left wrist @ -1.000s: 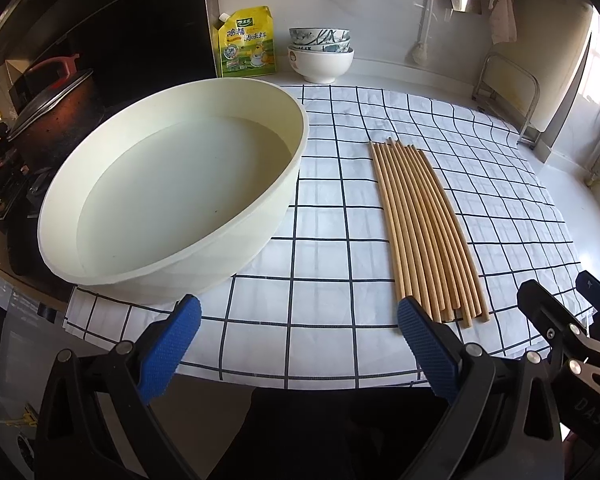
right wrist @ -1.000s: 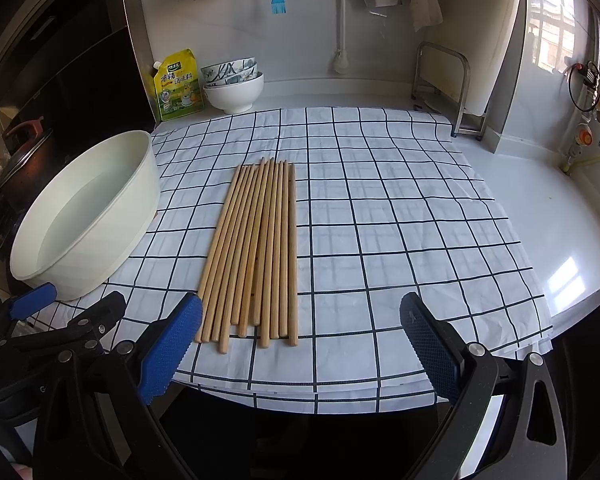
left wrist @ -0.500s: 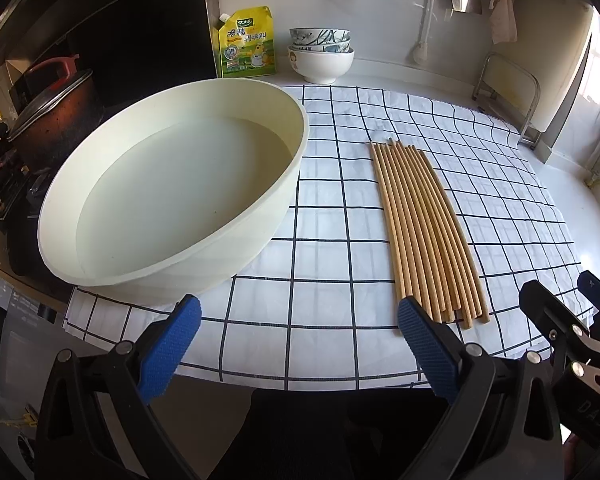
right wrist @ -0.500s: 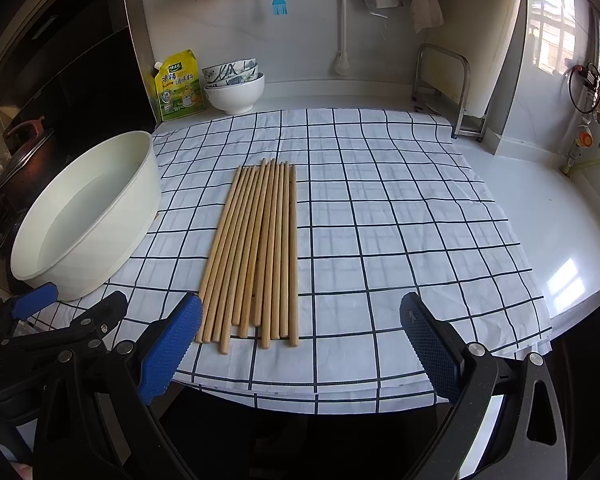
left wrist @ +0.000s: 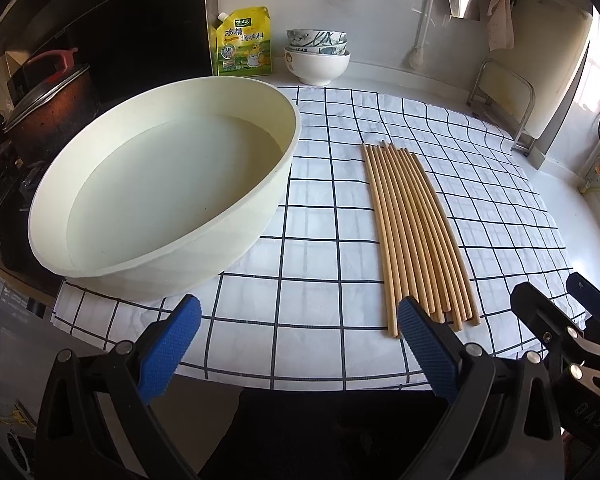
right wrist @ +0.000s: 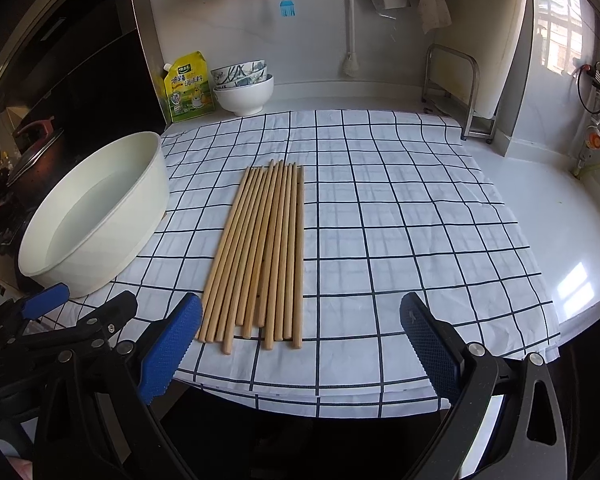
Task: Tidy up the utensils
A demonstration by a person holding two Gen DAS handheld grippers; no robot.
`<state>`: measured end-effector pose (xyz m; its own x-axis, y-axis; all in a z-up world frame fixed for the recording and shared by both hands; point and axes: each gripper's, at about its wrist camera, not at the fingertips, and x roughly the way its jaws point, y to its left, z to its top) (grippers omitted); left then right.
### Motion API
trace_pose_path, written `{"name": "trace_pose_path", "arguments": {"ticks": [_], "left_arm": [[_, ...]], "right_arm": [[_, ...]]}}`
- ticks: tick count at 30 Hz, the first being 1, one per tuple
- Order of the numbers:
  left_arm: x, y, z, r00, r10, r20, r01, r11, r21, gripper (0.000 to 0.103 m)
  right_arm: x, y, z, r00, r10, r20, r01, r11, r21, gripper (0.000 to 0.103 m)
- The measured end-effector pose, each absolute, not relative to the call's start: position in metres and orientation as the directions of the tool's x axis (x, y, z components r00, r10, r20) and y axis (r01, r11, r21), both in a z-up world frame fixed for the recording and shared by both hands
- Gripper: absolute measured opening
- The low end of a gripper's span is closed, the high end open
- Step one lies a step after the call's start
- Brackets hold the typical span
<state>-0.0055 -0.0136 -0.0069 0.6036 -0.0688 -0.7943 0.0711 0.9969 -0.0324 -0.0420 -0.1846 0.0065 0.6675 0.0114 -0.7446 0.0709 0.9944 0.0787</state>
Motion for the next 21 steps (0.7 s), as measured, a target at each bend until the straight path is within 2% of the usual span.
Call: {"name": "trace_pose_path", "arguments": {"ticks": [9,21], "left_arm": [[-0.002,-0.037,-0.012,0.635,-0.055,-0.771,0.076,0.997,-0.009,0.097],[0.013,-0.058,-0.025,0.633,0.029,-0.774,0.055,0.995,0.082,0.097]], "right_arm": [[-0.027,-0.226,-0.007,0.65,-0.02,-0.76,0.109,0.992,0.068,0.095],[0.021,-0.232,-0.034,0.573,0.03,-0.819,0.01,0.999,0.044,0.094]]}}
